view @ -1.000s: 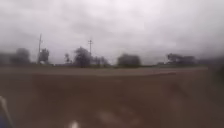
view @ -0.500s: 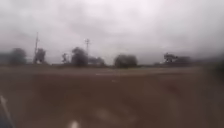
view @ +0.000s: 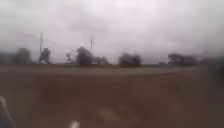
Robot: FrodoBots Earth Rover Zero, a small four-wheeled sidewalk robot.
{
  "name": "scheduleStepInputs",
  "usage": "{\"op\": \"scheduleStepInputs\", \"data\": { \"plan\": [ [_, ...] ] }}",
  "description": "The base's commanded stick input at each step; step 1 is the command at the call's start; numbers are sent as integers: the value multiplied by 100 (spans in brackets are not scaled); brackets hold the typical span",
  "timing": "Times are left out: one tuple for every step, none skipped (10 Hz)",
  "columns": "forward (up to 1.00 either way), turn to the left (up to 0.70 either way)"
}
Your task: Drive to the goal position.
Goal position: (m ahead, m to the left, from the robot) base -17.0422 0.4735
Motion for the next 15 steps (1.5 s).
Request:
{"op": "scheduleStepInputs", "data": {
  "plan": [
    [0,70],
    [0,70],
    [0,70],
    [0,70],
    [0,70],
    [0,70],
    [0,70],
    [0,70],
    [0,70],
    [0,70],
    [0,70],
    [0,70],
    [0,70],
    [0,70],
    [0,70]
  ]
}}
